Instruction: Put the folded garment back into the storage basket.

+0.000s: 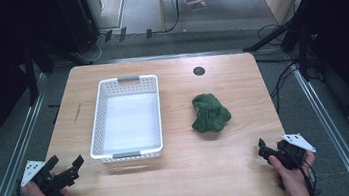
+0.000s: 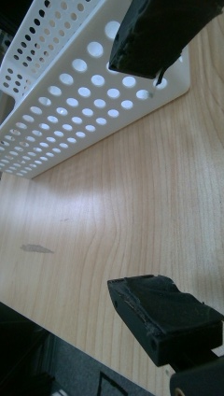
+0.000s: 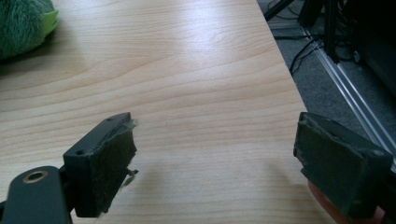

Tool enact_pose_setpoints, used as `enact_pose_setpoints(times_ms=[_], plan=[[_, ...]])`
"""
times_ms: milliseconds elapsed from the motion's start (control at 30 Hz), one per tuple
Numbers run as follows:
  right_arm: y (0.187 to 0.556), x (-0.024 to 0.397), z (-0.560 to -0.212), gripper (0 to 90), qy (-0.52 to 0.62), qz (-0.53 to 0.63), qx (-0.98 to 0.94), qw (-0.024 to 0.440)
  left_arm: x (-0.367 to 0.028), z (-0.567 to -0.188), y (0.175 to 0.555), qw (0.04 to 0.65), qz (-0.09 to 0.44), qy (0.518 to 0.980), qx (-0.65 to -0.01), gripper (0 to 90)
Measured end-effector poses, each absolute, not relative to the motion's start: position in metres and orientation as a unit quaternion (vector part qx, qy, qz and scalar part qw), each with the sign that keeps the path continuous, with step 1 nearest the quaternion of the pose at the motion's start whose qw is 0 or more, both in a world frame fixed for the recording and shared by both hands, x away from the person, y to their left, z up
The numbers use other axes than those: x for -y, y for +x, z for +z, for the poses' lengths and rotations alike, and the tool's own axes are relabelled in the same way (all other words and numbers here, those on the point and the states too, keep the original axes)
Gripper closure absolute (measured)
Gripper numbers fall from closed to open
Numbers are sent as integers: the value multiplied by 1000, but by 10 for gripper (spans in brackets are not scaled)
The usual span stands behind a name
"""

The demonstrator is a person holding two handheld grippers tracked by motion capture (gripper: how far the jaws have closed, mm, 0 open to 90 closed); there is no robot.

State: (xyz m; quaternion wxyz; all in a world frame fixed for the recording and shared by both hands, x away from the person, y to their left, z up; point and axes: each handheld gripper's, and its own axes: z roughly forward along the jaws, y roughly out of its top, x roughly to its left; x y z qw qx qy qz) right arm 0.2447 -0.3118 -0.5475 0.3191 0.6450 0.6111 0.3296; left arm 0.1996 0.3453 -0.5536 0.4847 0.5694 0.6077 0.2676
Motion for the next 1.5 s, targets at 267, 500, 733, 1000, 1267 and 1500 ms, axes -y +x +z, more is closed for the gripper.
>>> enact_pose_setpoints(times_ms=[267, 500, 733, 1000, 1267, 1500], plan=[[243, 301, -538, 129, 639, 347, -611, 313, -346, -554, 202, 481, 257, 568, -616, 5], [245, 285, -517, 111, 627, 369, -611, 312, -345, -554, 203, 479, 257, 573, -613, 5], [247, 273, -500, 11, 603, 387, -629, 300, -345, -554, 203, 482, 256, 574, -611, 6], [262, 253, -488, 135, 617, 391, -621, 284, -346, -554, 204, 482, 252, 577, -610, 5], [277, 238, -488, 279, 604, 353, -633, 331, -346, -554, 204, 483, 252, 577, -609, 5], [287, 227, -492, 356, 589, 343, -648, 339, -346, -554, 204, 484, 251, 576, -609, 5]])
